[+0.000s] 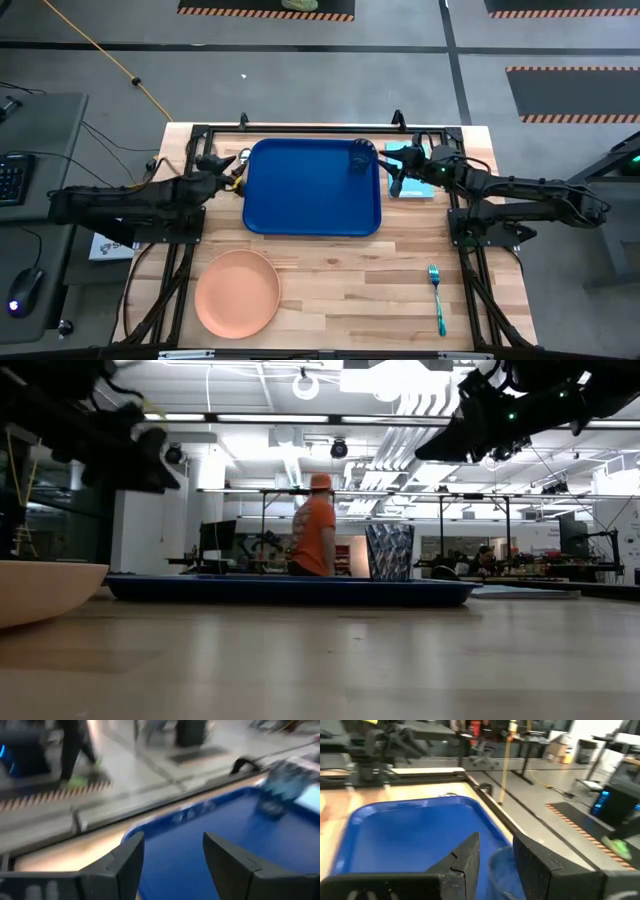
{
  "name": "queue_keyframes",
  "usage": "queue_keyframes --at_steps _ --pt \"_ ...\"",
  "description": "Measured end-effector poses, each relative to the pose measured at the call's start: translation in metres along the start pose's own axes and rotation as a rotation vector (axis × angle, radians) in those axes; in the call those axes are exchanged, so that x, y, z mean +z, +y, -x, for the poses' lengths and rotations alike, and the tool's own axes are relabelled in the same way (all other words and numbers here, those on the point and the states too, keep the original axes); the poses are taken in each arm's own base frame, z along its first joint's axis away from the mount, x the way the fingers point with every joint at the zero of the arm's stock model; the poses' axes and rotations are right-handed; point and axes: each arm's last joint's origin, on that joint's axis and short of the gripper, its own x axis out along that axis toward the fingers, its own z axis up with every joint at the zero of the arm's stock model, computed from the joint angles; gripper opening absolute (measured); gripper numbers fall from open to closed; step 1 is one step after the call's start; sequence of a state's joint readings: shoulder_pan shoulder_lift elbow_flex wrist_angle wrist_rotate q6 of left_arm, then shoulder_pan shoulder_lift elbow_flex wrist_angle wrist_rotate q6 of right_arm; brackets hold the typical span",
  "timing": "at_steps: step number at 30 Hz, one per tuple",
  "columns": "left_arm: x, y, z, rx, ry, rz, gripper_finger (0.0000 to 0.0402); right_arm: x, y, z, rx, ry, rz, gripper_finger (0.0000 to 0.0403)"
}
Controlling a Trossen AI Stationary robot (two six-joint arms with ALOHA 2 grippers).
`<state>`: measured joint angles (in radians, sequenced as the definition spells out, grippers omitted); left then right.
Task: Pick and place plate/cup/fork/spoon on tray
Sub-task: Put the spoon to the left of the blue serving tray
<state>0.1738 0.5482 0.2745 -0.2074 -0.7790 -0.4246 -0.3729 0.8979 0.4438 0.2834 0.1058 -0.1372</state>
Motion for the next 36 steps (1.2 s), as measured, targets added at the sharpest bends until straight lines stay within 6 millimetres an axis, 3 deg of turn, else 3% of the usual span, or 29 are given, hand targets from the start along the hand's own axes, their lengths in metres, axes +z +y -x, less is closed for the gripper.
queue_keyframes --at_steps 8,17,25,36 --pt "-0.002 0.006 -0.042 0.142 0.246 0.078 0.02 0.001 -0.004 0.0 -0.132 -0.003 -0.005 0.011" --pt "-0.025 0.022 -0.073 0.284 0.51 0.118 0.02 0.002 -0.004 0.0 -0.127 -0.009 -0.03 0.011" --pt "-0.027 0.022 -0.097 0.263 0.463 0.105 0.02 0.002 -0.004 0.0 -0.125 -0.013 -0.037 0.011" --pt "-0.045 0.033 -0.115 0.356 0.53 0.08 0.02 0.002 -0.004 0.0 -0.125 -0.013 -0.038 0.011"
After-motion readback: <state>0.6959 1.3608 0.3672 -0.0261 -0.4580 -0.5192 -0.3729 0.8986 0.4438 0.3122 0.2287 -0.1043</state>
